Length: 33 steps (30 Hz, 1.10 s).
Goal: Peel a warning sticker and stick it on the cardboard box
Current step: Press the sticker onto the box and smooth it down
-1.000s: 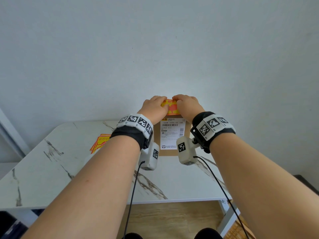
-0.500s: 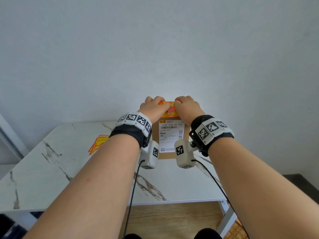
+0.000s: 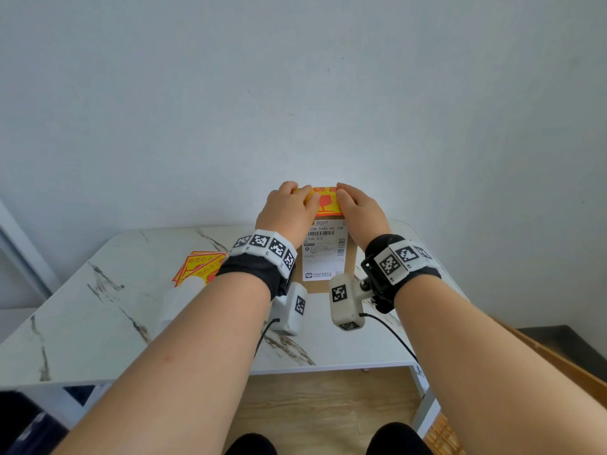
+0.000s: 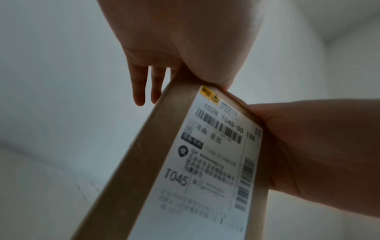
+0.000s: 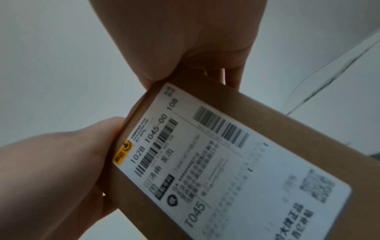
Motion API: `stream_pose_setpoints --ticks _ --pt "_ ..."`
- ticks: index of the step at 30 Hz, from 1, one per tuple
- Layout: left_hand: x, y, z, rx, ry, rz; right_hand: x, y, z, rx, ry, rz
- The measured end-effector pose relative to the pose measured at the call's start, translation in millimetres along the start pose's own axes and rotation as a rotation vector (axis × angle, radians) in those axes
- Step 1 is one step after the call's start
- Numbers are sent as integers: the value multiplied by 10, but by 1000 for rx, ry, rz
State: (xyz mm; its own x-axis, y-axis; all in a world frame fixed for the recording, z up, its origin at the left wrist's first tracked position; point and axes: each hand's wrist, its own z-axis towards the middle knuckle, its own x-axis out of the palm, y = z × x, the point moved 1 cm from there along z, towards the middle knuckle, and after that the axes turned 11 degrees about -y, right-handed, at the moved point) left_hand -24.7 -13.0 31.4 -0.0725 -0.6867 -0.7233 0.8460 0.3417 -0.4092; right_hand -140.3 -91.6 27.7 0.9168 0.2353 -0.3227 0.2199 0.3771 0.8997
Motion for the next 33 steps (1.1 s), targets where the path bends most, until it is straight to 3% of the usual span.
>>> stream_pose_setpoints --ticks 8,16,26,33 --pt "-104 44 -62 41 231 -32 -8 8 -75 -13 23 43" --pt "-103 26 -60 82 207 83 -13 -32 -52 -43 45 54" --pt "-75 156 -155 -232 239 -454 -25 -66 -77 3 52 145" --pt "-149 289 -301 -316 349 -539 -90 -82 -198 205 42 280"
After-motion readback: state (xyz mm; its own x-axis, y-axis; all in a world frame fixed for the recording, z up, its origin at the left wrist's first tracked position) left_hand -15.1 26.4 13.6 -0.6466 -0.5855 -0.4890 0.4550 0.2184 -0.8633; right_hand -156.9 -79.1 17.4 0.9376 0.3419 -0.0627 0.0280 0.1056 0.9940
